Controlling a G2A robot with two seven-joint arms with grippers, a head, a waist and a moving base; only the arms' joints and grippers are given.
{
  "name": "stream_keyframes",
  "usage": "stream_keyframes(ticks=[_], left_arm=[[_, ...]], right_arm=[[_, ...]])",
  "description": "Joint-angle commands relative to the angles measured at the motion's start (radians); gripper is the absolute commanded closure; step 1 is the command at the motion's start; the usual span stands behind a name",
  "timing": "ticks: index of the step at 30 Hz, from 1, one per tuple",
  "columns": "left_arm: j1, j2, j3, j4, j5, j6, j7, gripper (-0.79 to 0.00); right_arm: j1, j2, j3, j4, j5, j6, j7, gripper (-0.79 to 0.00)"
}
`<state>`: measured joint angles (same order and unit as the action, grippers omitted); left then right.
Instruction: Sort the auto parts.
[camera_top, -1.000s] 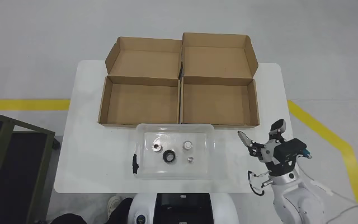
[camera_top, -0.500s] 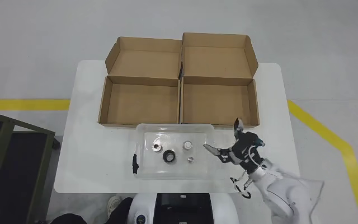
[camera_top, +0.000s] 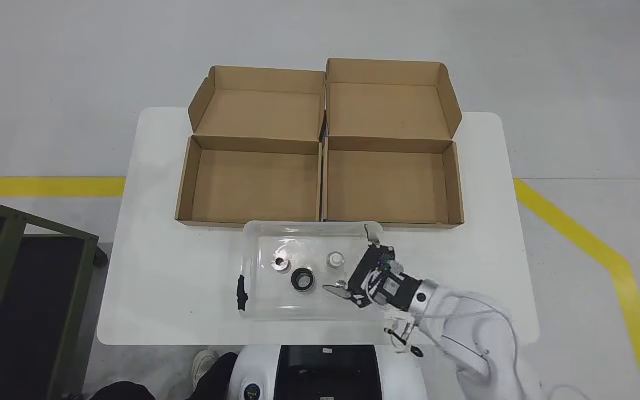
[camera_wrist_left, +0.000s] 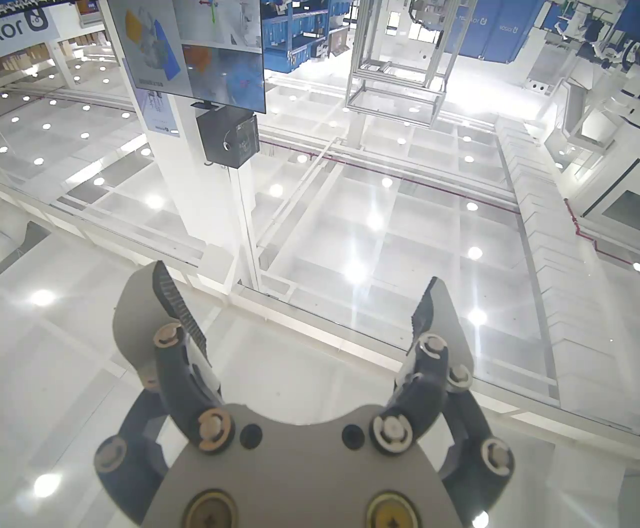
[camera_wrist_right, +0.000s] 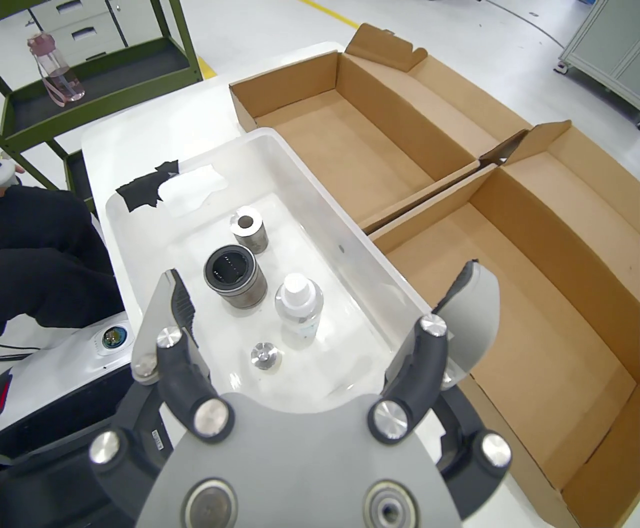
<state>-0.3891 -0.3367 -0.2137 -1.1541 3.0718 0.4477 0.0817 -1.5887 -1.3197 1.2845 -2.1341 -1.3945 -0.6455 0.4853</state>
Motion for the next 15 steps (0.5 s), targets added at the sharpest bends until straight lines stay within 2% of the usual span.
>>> stream_keyframes(ticks=[1, 15], left_arm=[[0.0, 0.0, 0.0, 0.0, 0.0, 0.0, 0.0, -0.785], [0.0, 0.0, 0.0, 0.0, 0.0, 0.0, 0.0, -0.785]], right_arm=[[0.012, 0.001, -0.015, 0.011, 0.011, 0.001, 0.022, -0.785], [0.096, 0.011, -0.1, 0.089, 0.014, -0.017, 0.14, -0.785]])
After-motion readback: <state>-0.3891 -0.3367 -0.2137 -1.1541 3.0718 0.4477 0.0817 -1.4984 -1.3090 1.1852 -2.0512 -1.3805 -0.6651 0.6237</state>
